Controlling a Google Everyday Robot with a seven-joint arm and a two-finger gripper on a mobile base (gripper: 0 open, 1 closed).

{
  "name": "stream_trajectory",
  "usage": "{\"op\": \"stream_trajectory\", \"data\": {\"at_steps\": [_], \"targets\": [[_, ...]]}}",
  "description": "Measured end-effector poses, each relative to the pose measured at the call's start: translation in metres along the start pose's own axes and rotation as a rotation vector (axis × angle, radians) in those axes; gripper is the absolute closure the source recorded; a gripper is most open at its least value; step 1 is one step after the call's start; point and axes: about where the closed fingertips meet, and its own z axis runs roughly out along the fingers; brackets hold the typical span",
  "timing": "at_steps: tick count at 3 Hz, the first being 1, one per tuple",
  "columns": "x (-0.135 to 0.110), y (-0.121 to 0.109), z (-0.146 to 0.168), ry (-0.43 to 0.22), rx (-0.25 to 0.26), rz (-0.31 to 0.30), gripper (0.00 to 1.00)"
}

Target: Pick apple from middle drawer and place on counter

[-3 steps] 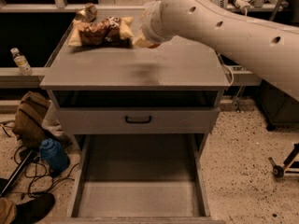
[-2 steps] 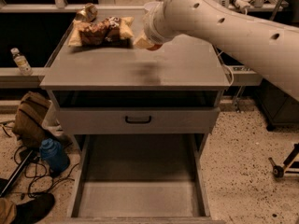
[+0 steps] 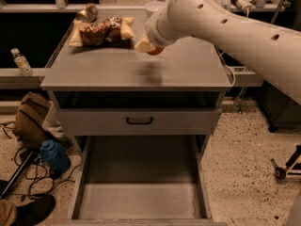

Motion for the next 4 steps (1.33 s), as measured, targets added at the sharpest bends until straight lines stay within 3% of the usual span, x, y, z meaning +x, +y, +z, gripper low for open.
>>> {"op": "stream_trajectory", "data": {"at_steps": [1,4], "targets": [[0.0,0.0,0.0,0.0,0.0,0.0,0.82],[-0.0001,0.0001,0.0001,0.0,0.0,0.0,0.12]]}}
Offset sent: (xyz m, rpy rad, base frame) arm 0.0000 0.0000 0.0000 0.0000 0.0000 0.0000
